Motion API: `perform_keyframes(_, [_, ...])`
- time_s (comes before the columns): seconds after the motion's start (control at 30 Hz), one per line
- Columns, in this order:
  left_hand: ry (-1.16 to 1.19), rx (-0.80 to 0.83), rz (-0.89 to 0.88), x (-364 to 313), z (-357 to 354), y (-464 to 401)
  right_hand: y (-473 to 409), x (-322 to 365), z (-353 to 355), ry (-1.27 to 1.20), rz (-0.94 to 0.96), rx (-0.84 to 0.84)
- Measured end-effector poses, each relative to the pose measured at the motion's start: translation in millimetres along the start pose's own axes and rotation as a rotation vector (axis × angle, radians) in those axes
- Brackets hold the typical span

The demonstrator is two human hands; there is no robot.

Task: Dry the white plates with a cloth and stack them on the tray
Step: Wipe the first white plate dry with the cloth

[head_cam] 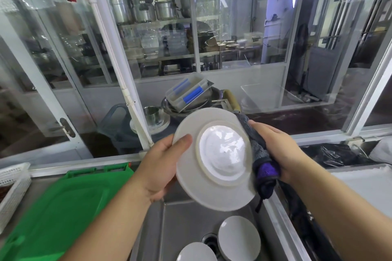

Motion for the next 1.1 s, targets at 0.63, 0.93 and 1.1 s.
perform_keyframes(0.63, [0.115,-0.259,-0.143,35,-13,11,15,-56,-18,-0.331,-0.198,-0.178])
perform_keyframes(0.93, [0.288,0.03,0.12,35,-1,-10,-10,9,0,-0.004,0.051,-0.103])
perform_keyframes(1.1, [0.451,-0.007,0.063,33,-13,-5,-8,-1,-2,-0.134,-0.023,-0.171])
Point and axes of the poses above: each hand's wrist, its own y-axis away from the middle knuckle, its own z-axis out of the back of the hand, x = y × z, the point moved 7 cm from there along -y, towards the middle knuckle, and after that the axes turned 10 degrees about -x, right-handed, at the moved point
